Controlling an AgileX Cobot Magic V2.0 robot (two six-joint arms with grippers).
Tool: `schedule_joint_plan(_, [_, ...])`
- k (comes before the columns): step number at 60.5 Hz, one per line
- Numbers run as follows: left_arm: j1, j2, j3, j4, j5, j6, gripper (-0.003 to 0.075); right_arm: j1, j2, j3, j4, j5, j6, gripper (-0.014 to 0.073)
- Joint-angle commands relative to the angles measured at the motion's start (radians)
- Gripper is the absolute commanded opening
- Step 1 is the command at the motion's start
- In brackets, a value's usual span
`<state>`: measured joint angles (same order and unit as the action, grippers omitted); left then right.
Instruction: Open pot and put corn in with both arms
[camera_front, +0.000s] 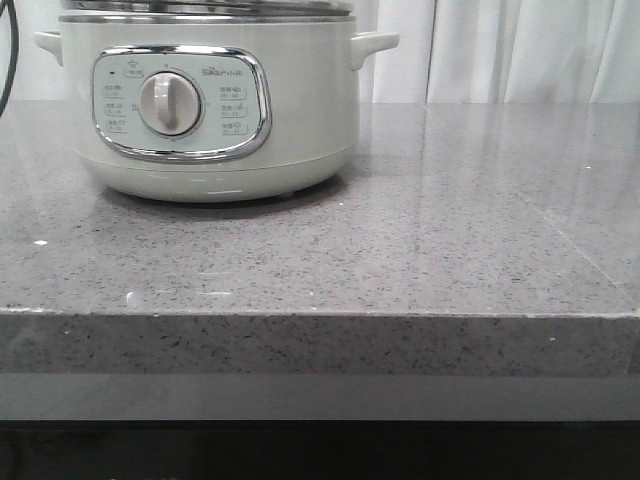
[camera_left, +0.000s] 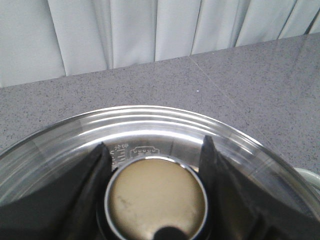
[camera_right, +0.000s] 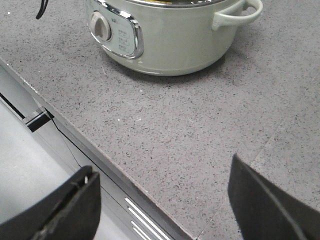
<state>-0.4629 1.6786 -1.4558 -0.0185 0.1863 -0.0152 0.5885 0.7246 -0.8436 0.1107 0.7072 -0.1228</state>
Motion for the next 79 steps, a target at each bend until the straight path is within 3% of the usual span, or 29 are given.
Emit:
schedule_joint_plan(1, [-0.007, -0.049, -0.049, 0.000, -0.149, -0.005, 0.0229, -0.005, -0.005, -0.026, -0.002, -0.068, 0.002, 0.0550])
schedule_joint_plan(79, [-0.007, -0.060, -0.049, -0.038, -0.008, -0.005, 0.0232, -0.005, -0.005, -0.026, -0.002, -0.068, 0.002, 0.0550])
